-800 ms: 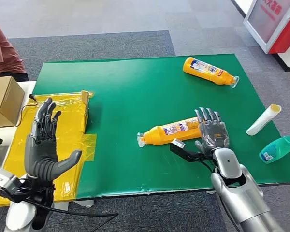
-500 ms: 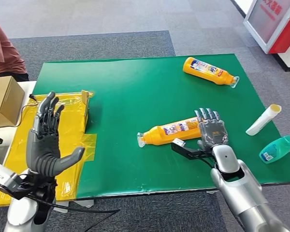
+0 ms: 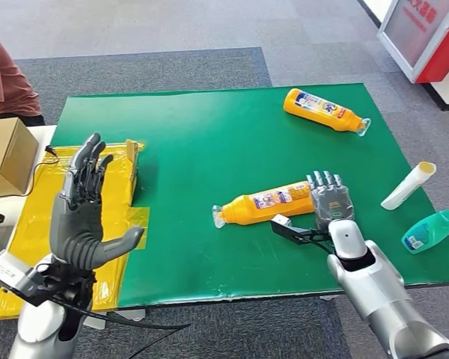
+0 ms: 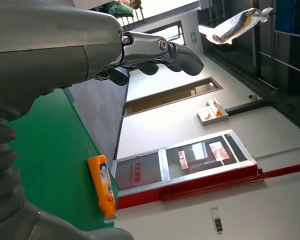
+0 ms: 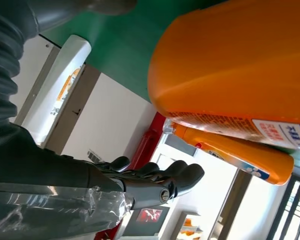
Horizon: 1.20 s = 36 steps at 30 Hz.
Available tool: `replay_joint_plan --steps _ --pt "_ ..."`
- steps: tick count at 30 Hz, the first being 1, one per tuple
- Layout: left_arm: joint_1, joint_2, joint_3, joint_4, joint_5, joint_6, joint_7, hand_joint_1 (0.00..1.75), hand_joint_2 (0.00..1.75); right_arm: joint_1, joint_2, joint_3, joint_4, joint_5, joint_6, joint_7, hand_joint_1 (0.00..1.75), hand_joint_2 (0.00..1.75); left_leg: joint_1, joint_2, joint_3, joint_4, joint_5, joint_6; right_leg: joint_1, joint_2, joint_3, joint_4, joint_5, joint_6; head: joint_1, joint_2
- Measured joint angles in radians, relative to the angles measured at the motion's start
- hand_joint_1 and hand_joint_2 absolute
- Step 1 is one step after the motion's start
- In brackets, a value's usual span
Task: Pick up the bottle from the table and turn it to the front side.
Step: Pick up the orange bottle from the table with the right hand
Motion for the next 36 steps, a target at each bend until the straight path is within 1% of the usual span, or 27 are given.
replay_joint_plan --steps 13,22,34,35,36 --pt "-0.019 0.004 -0.036 0.001 0.011 -0.013 0.012 0.00 1.75 -0.043 0.026 0.042 0.108 0.031 -0.001 0.000 0.00 1.75 0.000 0.000 0.000 0.000 0.000 0.000 0.000 0.000 0.000 0.000 0.000 0.000 0.000 0.000" --pt "-0.028 0.004 -0.058 0.018 0.044 -0.035 0.020 0.00 1.75 -0.120 0.048 0.144 0.220 0.032 0.005 0.010 0.00 1.75 0.000 0.000 0.000 0.000 0.000 0.000 0.000 0.000 0.000 0.000 0.000 0.000 0.000 0.000" --pt "-0.031 -0.003 -0.105 0.071 0.093 -0.075 0.029 0.00 1.75 -0.200 0.072 0.229 0.341 0.032 0.011 0.031 0.00 1.75 0.000 0.000 0.001 0.000 0.001 0.000 0.000 0.000 0.000 0.000 0.000 0.000 0.000 0.000" --pt "-0.031 -0.004 -0.109 0.076 0.095 -0.077 0.029 0.00 1.75 -0.204 0.074 0.234 0.348 0.032 0.012 0.032 0.11 1.75 0.000 0.000 0.001 0.000 0.001 0.000 0.000 0.000 0.000 0.000 0.001 0.000 0.000 0.000" --pt "-0.031 -0.005 -0.112 0.080 0.098 -0.079 0.029 0.00 1.75 -0.207 0.076 0.238 0.354 0.032 0.014 0.033 0.52 1.75 0.000 0.000 0.001 0.000 0.001 0.000 0.000 0.000 0.000 0.000 0.001 0.000 0.000 0.000"
